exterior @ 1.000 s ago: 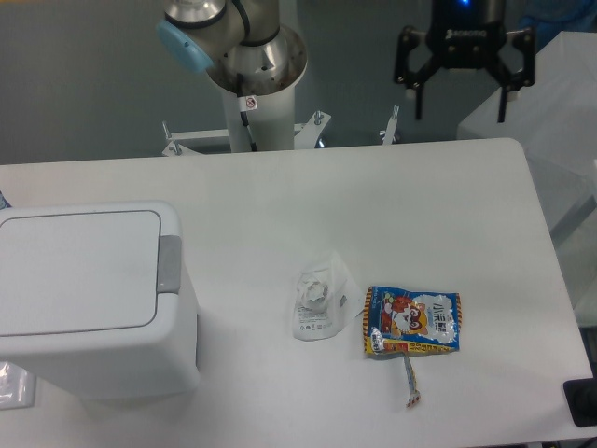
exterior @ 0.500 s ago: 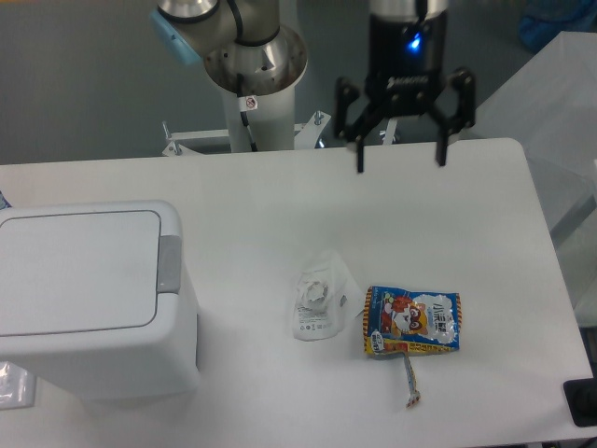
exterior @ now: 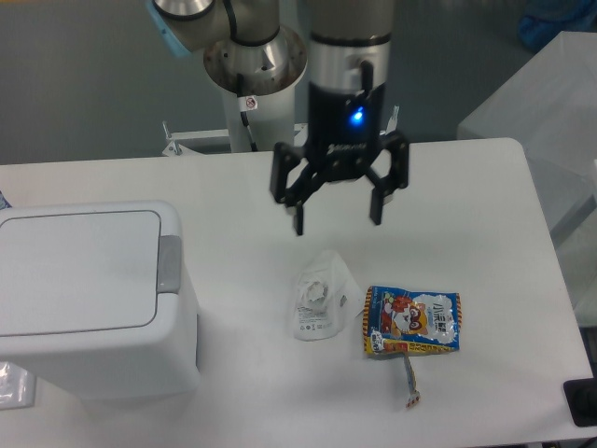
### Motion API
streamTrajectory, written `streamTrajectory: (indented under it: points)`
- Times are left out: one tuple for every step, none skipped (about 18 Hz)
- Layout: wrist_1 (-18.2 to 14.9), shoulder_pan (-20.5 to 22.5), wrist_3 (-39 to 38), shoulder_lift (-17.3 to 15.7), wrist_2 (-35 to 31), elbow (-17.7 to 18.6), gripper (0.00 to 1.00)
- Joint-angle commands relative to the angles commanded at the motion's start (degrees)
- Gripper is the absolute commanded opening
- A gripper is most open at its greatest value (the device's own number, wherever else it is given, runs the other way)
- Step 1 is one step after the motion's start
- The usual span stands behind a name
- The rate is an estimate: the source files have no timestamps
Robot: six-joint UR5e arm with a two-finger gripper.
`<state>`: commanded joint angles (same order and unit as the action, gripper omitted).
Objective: Open the trash can
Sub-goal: 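Move the open gripper down toward the white trash can lid, then lower the gripper onto the lid's edge beside the hinge button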
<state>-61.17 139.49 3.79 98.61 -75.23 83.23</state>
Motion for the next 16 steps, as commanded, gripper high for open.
streamTrajectory:
  points:
    - [0.00,-0.88,-0.71,0.09,0.00,0.18,1.00]
    - [0.00,-1.76,-1.50,0.26,0.09,0.18,1.00]
    - [0.00,-2.29,-2.37,0.35,0.09,0.18,1.00]
    - [0.00,-2.73,-3.17,0.35,0.09,0.18,1.00]
    - [0.00,-3.17,-3.61,0.53,0.09,0.26,1.00]
    - [0.00,-3.69,-3.79,0.70,0.00,0.18,1.00]
    - [0.00,-4.22,-3.88,0.79,0.00,0.35,1.00]
    - [-0.09,-4.66,-4.14,0.97,0.00,0.44,1.00]
    - [-0.09,-5.27,-4.58,0.97,-0.09,0.70,1.00]
    - [0.00,-5.63,-4.93,0.97,-0.09,1.14,1.00]
    - [0.00,-6.07,-5.11,0.97,-0.09,1.23,1.00]
    - [0.00,-6.42,-5.19,1.14,-0.09,1.23,1.00]
    - [0.00,-6.68,-5.54,1.14,-0.09,1.15,1.00]
    - [0.00,-6.77,-5.98,1.14,-0.09,1.23,1.00]
    - [0.00,-6.86,-6.51,1.14,-0.09,1.23,1.00]
    - [0.00,-7.21,-6.60,1.14,-0.09,1.23,1.00]
